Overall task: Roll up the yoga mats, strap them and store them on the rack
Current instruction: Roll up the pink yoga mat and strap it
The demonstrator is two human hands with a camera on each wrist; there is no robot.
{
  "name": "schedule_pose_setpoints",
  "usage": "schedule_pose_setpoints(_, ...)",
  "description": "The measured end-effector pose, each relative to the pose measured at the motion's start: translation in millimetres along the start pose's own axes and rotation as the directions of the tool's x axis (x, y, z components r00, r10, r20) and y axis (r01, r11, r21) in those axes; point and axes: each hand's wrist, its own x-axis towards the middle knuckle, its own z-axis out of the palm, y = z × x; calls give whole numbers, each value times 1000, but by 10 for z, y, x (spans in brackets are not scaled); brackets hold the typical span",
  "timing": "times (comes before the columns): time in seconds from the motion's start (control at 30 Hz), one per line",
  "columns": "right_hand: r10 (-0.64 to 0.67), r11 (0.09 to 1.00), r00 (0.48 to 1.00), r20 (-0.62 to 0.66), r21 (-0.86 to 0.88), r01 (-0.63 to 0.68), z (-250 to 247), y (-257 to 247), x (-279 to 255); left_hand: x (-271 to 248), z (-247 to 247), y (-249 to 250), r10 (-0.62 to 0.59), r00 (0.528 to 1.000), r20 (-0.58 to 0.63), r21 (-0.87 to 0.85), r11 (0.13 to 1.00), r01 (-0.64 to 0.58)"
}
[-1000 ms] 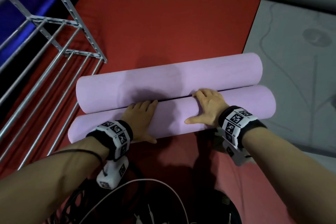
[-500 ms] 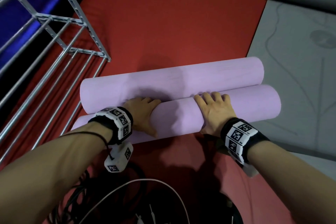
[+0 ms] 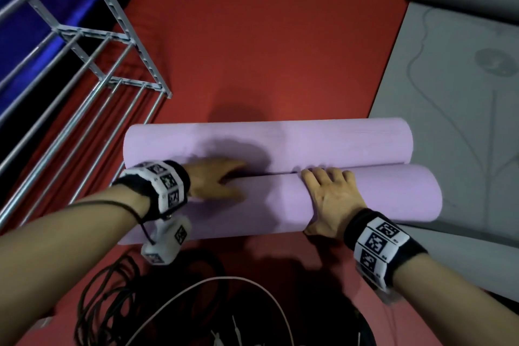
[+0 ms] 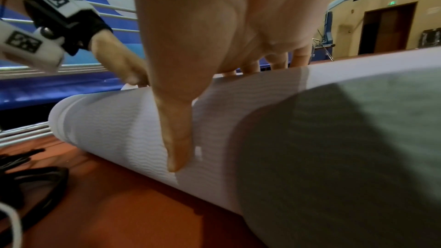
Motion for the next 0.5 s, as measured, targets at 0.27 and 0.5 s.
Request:
schedule_pose_setpoints(0.27, -22, 981, 970, 243, 190, -26, -237, 184, 367, 238, -345, -131, -190, 925, -328, -139, 979, 152)
schedule_pose_setpoints(0.5, -12, 990, 956, 293, 139, -30, -401, 284, 581, 210, -129, -13, -150, 942, -301, -85, 988, 131)
